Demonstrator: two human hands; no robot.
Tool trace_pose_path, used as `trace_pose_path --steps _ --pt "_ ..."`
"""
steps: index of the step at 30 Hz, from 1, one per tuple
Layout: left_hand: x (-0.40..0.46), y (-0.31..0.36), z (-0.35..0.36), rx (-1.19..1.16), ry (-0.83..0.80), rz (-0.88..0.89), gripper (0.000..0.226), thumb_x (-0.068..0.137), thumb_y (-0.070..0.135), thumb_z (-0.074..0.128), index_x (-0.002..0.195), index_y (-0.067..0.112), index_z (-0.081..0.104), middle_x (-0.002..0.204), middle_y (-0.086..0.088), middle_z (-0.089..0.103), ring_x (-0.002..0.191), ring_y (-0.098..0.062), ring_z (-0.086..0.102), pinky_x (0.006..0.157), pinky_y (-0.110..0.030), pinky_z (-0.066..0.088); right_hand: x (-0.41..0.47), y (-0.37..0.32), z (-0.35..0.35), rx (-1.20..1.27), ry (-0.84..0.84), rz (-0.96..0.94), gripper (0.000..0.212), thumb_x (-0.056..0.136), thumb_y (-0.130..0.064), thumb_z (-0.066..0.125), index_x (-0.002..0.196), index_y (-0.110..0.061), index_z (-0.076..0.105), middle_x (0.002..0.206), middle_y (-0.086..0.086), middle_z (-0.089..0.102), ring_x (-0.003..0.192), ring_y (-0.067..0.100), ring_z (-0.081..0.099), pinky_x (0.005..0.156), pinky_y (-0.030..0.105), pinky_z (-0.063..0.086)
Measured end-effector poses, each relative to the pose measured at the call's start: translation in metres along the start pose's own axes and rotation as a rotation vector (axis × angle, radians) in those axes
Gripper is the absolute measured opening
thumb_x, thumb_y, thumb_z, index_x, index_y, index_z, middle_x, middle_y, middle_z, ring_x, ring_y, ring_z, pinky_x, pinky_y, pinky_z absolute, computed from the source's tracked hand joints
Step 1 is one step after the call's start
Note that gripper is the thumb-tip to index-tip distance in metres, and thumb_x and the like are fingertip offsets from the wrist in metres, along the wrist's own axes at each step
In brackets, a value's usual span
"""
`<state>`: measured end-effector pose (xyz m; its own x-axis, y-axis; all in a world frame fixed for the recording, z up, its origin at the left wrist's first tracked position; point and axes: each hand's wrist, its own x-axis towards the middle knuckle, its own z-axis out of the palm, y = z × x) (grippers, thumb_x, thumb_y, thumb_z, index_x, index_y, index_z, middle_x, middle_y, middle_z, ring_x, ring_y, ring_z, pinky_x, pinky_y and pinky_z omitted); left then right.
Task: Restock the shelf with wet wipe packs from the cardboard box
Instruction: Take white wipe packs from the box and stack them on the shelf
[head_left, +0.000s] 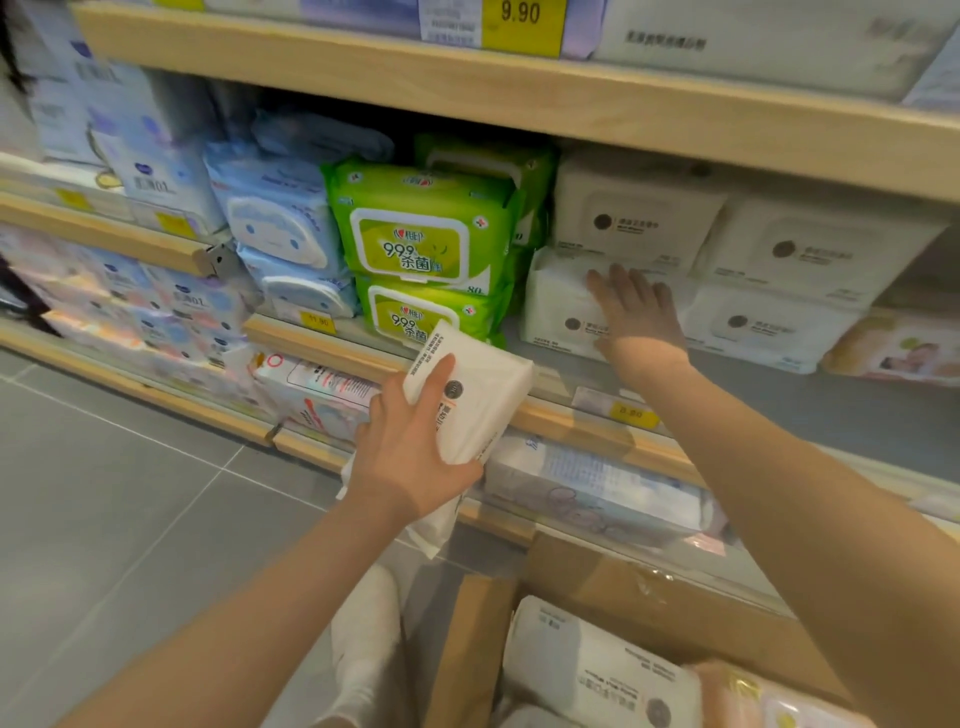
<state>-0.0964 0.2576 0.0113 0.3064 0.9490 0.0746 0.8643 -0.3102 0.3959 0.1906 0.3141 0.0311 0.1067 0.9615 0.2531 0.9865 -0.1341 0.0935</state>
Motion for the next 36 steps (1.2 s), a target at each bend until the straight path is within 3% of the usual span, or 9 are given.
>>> trace_pose_path --steps 4,7,11,16,20,24,27,30,36 --pt "-0.021 0.013 0.001 -0.035 -0.007 0.034 0.107 0.055 0.060 0.054 0.146 0.040 0.001 0.128 -0.009 0.025 0.114 -0.031 0.035 0.092 -0.043 0.041 -0.074 -0.035 -0.024 0.491 0.028 0.096 0.074 0.092 -0.040 0.054 0.149 -0.012 0.016 0.155 0.011 0.019 0.143 0.025 0.017 0.117 0.037 0.012" --pt "-0.044 0.037 0.007 -0.085 -0.010 0.077 0.107 0.058 0.057 0.061 0.146 0.040 0.001 0.131 -0.006 0.024 0.120 -0.029 0.031 0.097 -0.042 0.038 -0.150 -0.053 -0.037 0.855 -0.121 0.157 0.076 0.092 -0.054 0.045 0.151 -0.020 0.011 0.157 0.002 0.016 0.143 0.018 0.016 0.115 0.034 0.013" --pt "-0.080 0.079 0.024 -0.167 0.000 0.100 0.106 0.065 0.054 0.067 0.146 0.041 0.000 0.134 -0.003 0.020 0.123 -0.025 0.028 0.099 -0.040 0.035 -0.191 -0.054 -0.043 1.295 -0.239 0.363 0.104 0.068 -0.066 0.068 0.148 -0.034 0.008 0.149 -0.005 0.029 0.132 0.017 0.039 0.107 0.045 0.038" --pt "-0.111 0.125 0.034 -0.219 -0.012 0.120 0.115 0.063 0.061 0.066 0.144 0.038 -0.012 0.134 -0.004 0.018 0.126 -0.025 0.027 0.100 -0.039 0.038 -0.215 -0.027 -0.067 1.557 -0.197 0.602 0.105 0.053 -0.026 0.088 0.134 -0.033 0.022 0.130 0.003 0.047 0.114 0.022 0.054 0.092 0.044 0.051" --pt "-0.120 0.146 0.016 -0.363 -0.085 0.161 0.132 0.056 0.055 0.079 0.144 0.032 -0.016 0.140 0.001 0.017 0.129 -0.019 0.027 0.099 -0.034 0.037 -0.230 -0.003 -0.091 1.524 -0.117 0.557 0.085 0.059 -0.011 0.088 0.121 -0.029 0.032 0.119 0.003 0.053 0.106 0.020 0.057 0.085 0.041 0.055" --pt "-0.085 0.145 -0.032 -0.362 -0.054 0.269 0.133 0.047 0.059 0.080 0.149 0.031 -0.001 0.150 0.005 0.018 0.139 -0.017 0.020 0.109 -0.039 0.031 -0.234 0.013 -0.120 1.247 -0.134 0.314 0.087 0.051 -0.020 0.090 0.112 -0.038 0.031 0.114 0.000 0.048 0.102 0.020 0.057 0.077 0.038 0.057" --pt "-0.060 0.153 -0.060 -0.198 -0.284 0.416 0.126 0.050 0.049 0.085 0.149 0.030 0.010 0.153 0.005 0.021 0.140 -0.016 0.020 0.112 -0.037 0.026 -0.239 0.015 -0.140 1.057 -0.184 0.170 0.094 0.047 -0.026 0.091 0.113 -0.044 0.027 0.116 -0.008 0.044 0.102 0.014 0.054 0.080 0.035 0.055" --pt "-0.066 0.170 -0.065 -0.145 -0.565 0.555 0.106 0.053 0.033 0.088 0.140 0.029 0.028 0.132 0.012 0.047 0.118 -0.008 0.046 0.097 -0.025 0.040 -0.246 0.016 -0.153 1.026 -0.213 0.071 0.097 0.052 -0.021 0.091 0.118 -0.043 0.023 0.119 -0.014 0.040 0.102 0.005 0.052 0.080 0.025 0.053" --pt "-0.083 0.161 -0.039 -0.390 -0.434 0.439 0.084 0.046 0.033 0.090 0.115 0.030 0.043 0.105 0.016 0.055 0.093 0.000 0.054 0.075 -0.023 0.049 -0.263 0.029 -0.138 1.038 -0.183 0.092 0.101 0.055 -0.027 0.090 0.129 -0.041 0.023 0.127 -0.015 0.041 0.112 0.005 0.051 0.091 0.026 0.049"
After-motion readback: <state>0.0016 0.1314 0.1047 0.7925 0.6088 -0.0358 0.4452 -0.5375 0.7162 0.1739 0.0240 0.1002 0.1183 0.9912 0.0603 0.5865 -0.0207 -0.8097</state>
